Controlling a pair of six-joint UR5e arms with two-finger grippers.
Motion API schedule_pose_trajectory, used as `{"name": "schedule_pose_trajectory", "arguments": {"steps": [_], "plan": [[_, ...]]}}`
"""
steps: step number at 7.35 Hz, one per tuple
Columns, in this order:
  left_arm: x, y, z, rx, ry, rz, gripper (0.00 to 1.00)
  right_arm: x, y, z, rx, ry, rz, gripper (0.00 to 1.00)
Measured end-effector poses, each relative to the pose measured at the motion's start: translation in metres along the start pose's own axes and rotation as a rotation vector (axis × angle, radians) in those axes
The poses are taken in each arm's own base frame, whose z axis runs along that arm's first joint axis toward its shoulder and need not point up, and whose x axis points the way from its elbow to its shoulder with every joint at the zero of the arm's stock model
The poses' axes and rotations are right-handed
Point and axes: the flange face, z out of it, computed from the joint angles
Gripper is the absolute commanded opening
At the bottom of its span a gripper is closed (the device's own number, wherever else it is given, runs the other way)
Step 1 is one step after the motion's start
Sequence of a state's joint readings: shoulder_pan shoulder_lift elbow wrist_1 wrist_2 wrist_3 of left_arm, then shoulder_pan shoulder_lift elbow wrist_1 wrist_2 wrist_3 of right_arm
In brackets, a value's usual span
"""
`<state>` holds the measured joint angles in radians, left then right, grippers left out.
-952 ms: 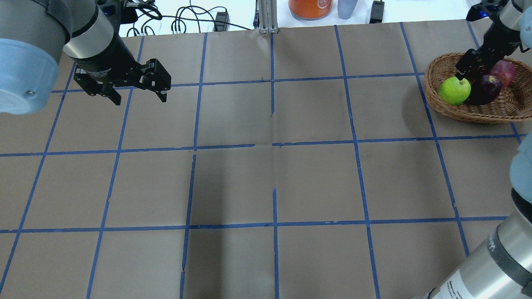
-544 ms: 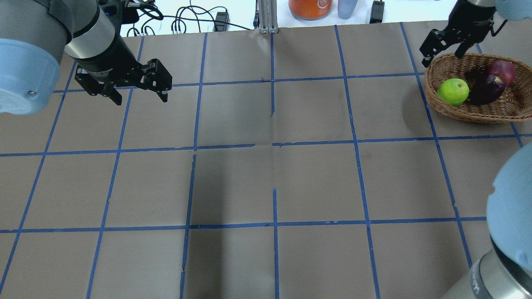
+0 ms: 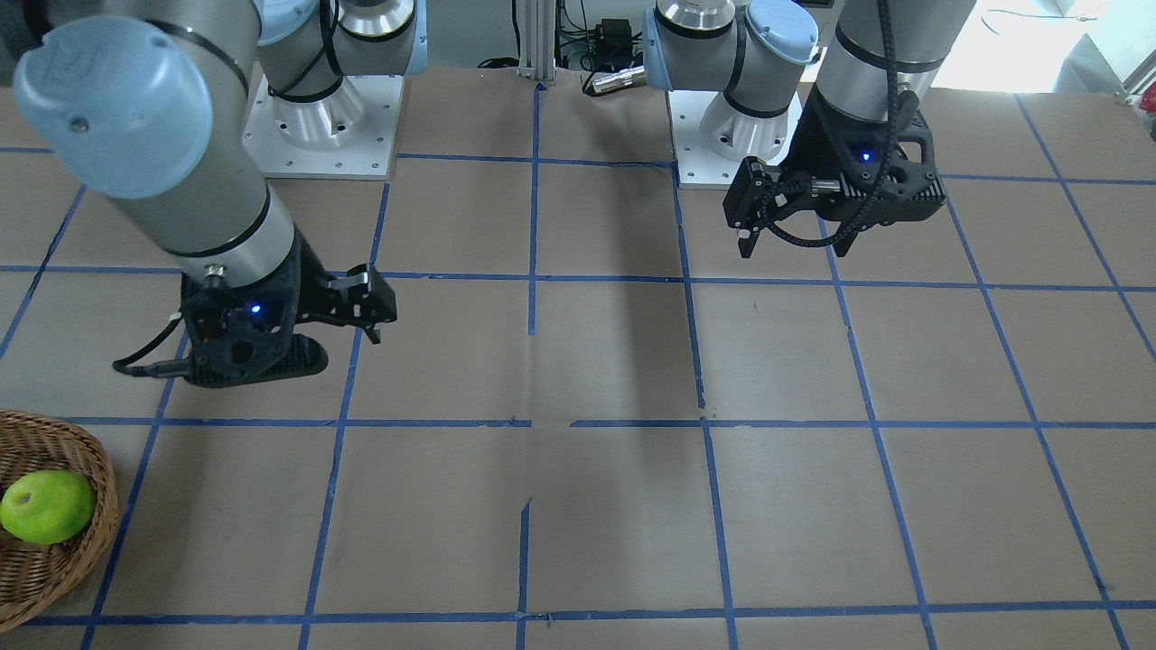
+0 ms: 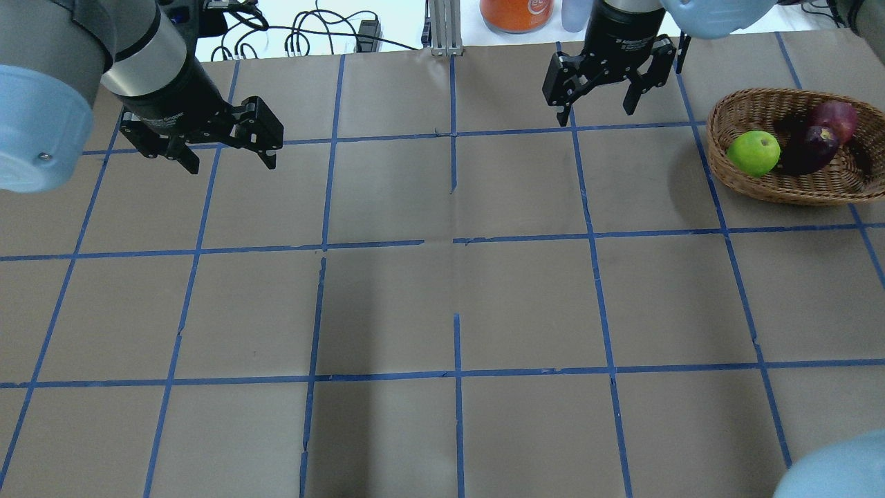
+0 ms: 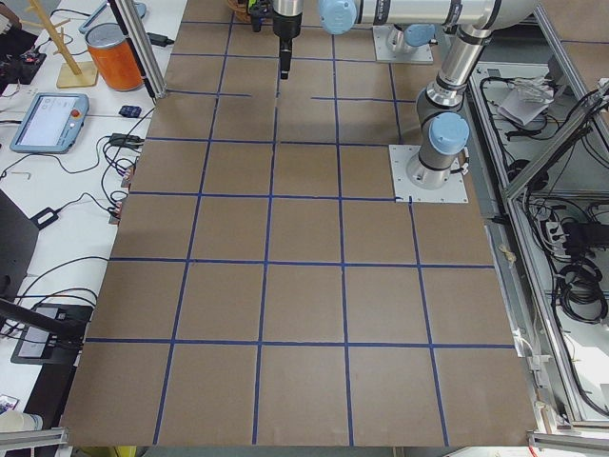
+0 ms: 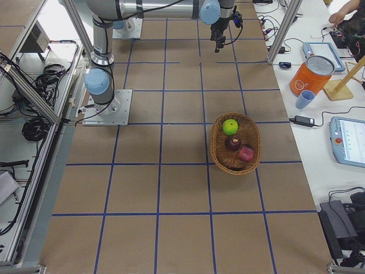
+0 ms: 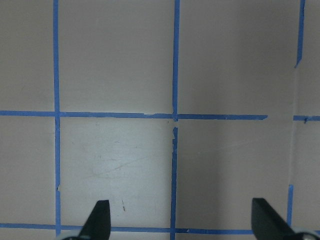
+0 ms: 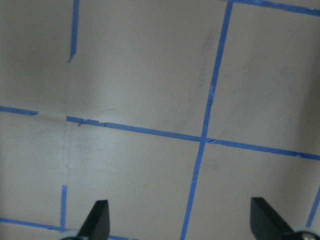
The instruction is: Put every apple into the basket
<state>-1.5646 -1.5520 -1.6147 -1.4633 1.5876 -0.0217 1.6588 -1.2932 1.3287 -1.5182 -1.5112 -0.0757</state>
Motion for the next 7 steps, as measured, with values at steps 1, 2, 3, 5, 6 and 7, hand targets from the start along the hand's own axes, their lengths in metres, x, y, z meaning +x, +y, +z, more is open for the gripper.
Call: {"name": "schedule_pose_trajectory", "arguments": {"steps": [1,2,3,5,6,7], "plan": [[0.0,0.0,0.0,0.0,-0.001,0.0,1.0,-0.004,0.019,-0.005,0.001,-0.028,-0.011,1.0],[0.0,0.0,0.0,-0.001,-0.001,0.0,1.0,0.01,0.028,-0.009,0.024,-0.028,-0.031,1.0],[0.0,0.0,0.0,-0.001,-0.001,0.0,1.0,0.03,0.034,-0.014,0.04,-0.022,-0.013,1.0],[0.0,0.0,0.0,0.0,0.0,0.0,1.0,0.042,0.051,-0.012,0.05,-0.021,0.072,1.0],[0.0,0.0,0.0,0.0,0.0,0.0,1.0,0.041,0.057,-0.011,0.049,-0.02,0.092,1.0],[0.0,0.0,0.0,0.0,0.001,0.0,1.0,0.042,0.063,-0.013,0.052,-0.004,0.1,1.0]]}}
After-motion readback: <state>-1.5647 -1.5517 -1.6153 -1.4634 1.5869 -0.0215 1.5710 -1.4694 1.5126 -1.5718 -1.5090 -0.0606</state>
